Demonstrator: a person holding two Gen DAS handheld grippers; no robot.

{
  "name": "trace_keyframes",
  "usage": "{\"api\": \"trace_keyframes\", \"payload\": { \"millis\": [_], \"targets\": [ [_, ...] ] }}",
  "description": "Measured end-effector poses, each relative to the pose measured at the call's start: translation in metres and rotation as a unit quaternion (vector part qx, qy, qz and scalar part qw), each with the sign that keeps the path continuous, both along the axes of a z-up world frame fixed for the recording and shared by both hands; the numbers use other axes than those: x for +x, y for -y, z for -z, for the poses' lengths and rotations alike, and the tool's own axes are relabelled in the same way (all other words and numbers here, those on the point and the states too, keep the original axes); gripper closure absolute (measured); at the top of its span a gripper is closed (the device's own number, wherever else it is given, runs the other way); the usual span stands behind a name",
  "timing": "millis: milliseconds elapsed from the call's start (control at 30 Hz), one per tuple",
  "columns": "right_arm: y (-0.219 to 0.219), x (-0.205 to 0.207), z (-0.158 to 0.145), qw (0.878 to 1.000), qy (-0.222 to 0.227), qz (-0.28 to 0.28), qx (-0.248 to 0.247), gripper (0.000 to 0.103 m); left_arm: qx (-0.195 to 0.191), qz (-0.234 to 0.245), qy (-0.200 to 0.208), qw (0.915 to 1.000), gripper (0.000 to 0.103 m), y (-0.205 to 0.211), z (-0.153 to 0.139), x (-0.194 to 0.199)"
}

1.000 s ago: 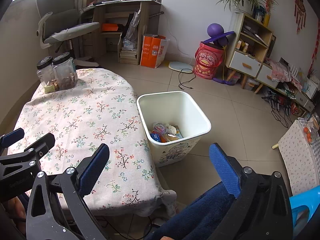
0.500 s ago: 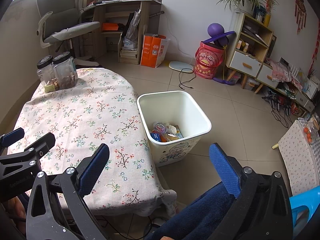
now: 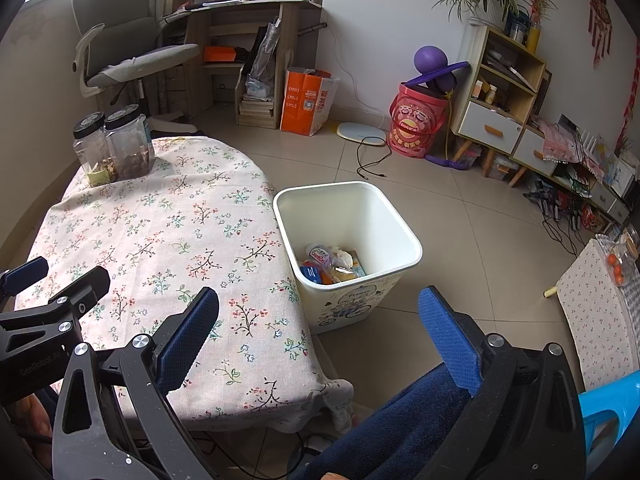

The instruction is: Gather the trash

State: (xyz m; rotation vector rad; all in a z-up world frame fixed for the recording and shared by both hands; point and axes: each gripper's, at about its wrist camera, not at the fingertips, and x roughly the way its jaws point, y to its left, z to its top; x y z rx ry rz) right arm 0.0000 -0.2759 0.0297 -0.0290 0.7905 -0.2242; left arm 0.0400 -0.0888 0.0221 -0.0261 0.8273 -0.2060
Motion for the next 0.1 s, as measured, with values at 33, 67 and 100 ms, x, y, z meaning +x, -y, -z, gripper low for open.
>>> {"api": "trace_keyframes", "payload": {
  "millis": [33,67,100],
  "targets": [
    [0.0002,0.0001,0.0000,1.000,0.000,0.000,0.000,0.007,0.000,0.000,0.000,1.0000,0.007,-0.0003,0.0002,0.0002],
    [0.0002,0.0001,0.0000,1.000,0.000,0.000,0.000,0.007,0.000,0.000,0.000,1.0000,0.007,-0.0001,0.0003,0.0001],
    [-0.0001,0.0002,0.0005,1.000,0.000,0.000,0.000,0.007,0.000,0.001,0.000,1.0000,0.007,-0.0005,0.0003,0.0003]
  ]
}}
